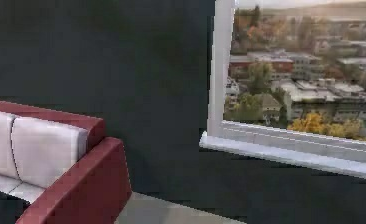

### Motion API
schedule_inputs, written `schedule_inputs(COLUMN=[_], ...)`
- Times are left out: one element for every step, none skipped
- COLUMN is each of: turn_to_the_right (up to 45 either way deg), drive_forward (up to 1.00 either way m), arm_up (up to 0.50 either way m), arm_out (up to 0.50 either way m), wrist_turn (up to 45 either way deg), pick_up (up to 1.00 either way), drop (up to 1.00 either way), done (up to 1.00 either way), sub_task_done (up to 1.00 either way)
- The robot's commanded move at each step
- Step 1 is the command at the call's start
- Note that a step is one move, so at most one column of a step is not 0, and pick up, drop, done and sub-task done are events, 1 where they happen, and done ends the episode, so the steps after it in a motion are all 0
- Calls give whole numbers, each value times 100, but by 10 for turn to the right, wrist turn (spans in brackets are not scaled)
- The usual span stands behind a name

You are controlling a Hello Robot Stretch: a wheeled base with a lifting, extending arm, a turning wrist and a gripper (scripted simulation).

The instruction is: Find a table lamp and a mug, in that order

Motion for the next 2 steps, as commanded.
schedule_inputs(turn_to_the_right=[-450,-360], drive_forward=[0,0], arm_up=[0,0], arm_out=[0,0], wrist_turn=[0,0], pick_up=[0,0], drop=[0,0], done=[0,0], sub_task_done=[0,0])
